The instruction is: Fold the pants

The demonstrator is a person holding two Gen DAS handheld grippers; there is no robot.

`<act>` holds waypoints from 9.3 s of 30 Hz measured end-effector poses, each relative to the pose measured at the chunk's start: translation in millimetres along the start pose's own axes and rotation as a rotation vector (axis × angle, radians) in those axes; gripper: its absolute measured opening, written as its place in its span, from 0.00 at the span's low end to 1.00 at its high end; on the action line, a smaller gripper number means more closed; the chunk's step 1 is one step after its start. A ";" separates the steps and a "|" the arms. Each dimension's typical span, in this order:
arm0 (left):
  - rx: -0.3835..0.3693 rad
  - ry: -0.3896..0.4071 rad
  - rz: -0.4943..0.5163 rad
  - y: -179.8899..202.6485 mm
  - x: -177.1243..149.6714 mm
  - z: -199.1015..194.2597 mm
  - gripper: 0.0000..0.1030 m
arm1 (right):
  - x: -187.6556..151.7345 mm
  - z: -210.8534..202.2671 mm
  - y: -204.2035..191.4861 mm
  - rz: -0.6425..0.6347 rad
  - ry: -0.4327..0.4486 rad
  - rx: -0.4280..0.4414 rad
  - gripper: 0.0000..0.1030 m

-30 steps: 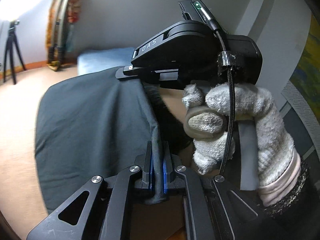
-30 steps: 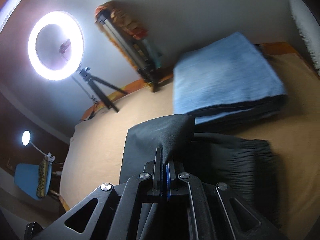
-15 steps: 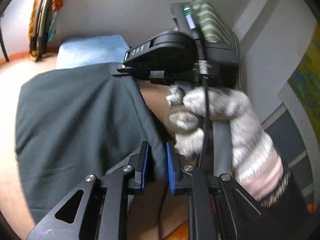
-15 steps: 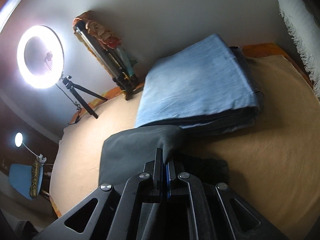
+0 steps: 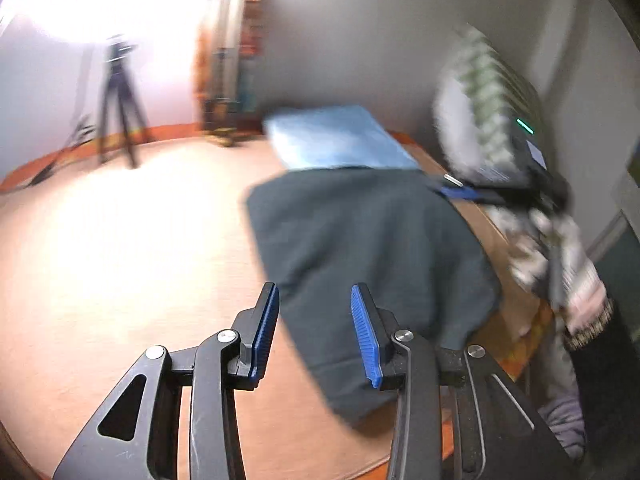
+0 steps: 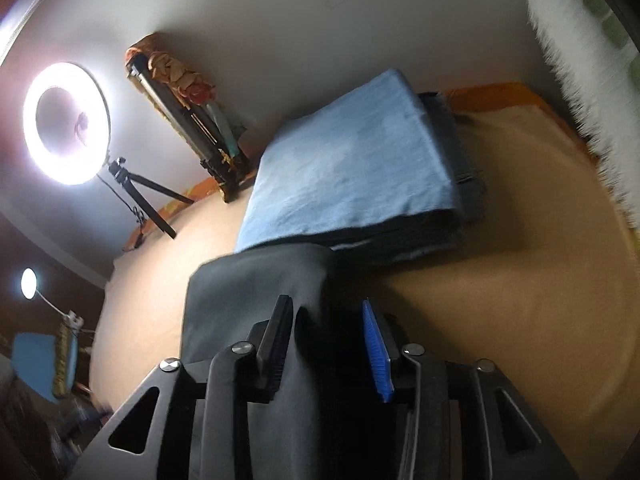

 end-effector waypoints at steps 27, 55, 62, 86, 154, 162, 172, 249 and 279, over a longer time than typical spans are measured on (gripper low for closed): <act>-0.033 -0.159 -0.096 -2.8 -51.2 49.2 0.35 | -45.6 -36.9 4.5 -0.183 0.125 -0.111 0.73; -0.149 -0.180 -0.317 -25.9 -3.6 123.3 0.44 | -55.0 51.8 12.3 -0.105 -0.110 0.279 0.78; -0.163 -0.155 -0.275 -12.7 4.3 135.1 0.44 | -62.1 55.3 6.7 -0.053 -0.119 0.379 0.44; -0.220 0.087 -0.065 44.6 57.1 48.5 0.07 | -43.0 -53.4 -99.2 -0.430 0.141 0.040 0.30; 0.085 0.109 -0.056 31.3 196.1 164.9 0.44 | 185.1 44.1 94.1 -0.066 0.237 -0.123 0.68; 0.042 0.114 -0.081 30.4 181.2 110.0 0.44 | 158.8 7.8 66.9 -0.103 0.258 -0.156 0.68; 0.017 0.118 -0.060 55.6 135.7 56.1 0.44 | 112.8 -53.7 12.2 -0.161 0.293 -0.197 0.76; 0.161 0.172 0.018 48.1 27.0 -25.9 0.81 | -28.6 -90.1 -94.3 -0.204 0.423 -0.444 1.00; 0.155 0.166 0.027 49.5 27.5 -25.6 0.81 | -29.4 -84.0 -91.4 -0.195 0.408 -0.425 1.00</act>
Point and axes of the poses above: each gripper's, at about its wrist camera, not at the fingertips, and z roughly the way its jaws point, y to its right, x to its top, the point moved 8 cm from there along z, roughly the way its jaws point, and after that the axes turned 7 degrees about -z, right-handed, at the moved point
